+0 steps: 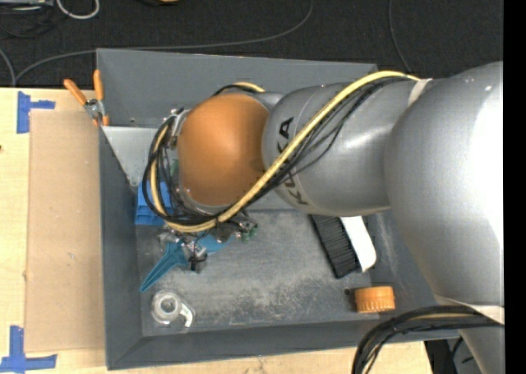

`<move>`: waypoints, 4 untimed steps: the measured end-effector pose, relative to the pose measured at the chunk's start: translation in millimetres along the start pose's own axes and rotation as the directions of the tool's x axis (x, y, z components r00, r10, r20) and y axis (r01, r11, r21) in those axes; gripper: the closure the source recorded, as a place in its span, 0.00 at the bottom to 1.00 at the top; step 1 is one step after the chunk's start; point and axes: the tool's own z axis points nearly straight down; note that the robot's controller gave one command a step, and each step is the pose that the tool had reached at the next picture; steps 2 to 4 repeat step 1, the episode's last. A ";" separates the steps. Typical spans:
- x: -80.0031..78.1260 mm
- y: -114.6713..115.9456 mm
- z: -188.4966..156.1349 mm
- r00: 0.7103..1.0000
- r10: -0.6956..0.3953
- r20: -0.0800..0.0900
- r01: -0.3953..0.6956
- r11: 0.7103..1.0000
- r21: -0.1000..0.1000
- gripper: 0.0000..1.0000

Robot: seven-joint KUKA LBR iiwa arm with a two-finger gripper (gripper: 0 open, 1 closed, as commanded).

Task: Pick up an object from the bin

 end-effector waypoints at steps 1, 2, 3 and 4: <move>0.3 0.7 -25.1 1.000 0.003 -0.001 -0.003 1.000 0.000 1.00; 0.3 0.7 -25.1 1.000 0.003 -0.001 -0.003 1.000 0.000 1.00; 0.3 0.7 -25.1 1.000 0.003 -0.001 -0.003 1.000 0.000 1.00; 0.3 0.7 -25.1 1.000 0.003 -0.001 -0.003 1.000 0.000 1.00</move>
Offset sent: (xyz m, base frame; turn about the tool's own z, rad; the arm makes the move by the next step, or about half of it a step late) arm -0.0006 0.0002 0.0164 0.0017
